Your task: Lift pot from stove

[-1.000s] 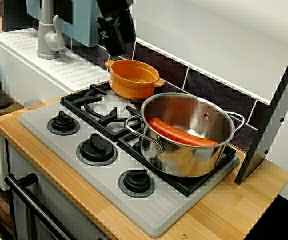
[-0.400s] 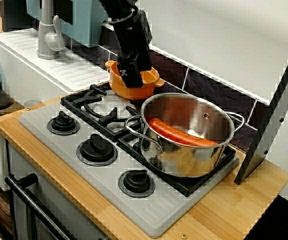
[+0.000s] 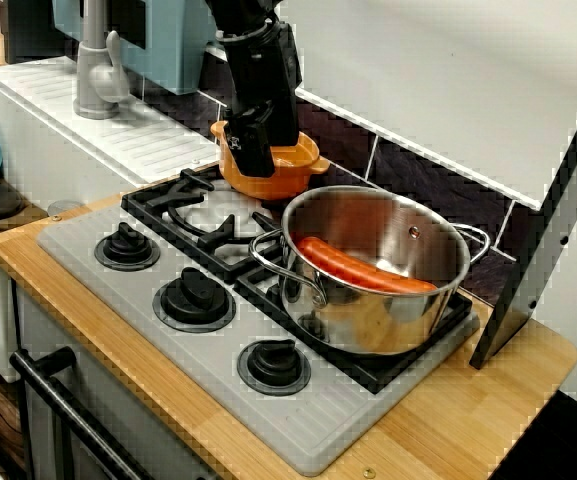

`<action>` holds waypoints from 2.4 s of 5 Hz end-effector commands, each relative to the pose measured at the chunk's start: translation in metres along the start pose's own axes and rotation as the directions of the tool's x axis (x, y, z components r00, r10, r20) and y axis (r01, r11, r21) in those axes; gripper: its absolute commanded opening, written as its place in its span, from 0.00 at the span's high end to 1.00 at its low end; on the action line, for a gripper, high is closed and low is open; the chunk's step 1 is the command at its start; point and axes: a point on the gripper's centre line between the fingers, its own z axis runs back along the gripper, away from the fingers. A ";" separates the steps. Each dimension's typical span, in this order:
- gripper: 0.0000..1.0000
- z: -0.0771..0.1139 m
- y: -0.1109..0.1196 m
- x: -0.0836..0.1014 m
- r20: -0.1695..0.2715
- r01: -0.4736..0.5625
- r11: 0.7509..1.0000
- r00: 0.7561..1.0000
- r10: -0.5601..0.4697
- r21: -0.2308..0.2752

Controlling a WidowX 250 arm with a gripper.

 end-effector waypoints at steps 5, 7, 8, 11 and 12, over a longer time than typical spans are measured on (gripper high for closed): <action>0.00 -0.018 0.014 -0.047 -0.047 0.054 0.979 0.998 -0.046 0.197; 1.00 -0.026 0.017 -0.046 -0.063 0.042 0.983 0.998 -0.031 0.178; 1.00 -0.028 0.021 -0.044 -0.077 0.022 0.986 0.997 -0.010 0.164; 1.00 -0.028 0.029 -0.040 -0.103 -0.032 0.992 0.994 0.045 0.123; 1.00 -0.020 0.031 -0.036 -0.098 -0.046 0.993 0.994 0.056 0.105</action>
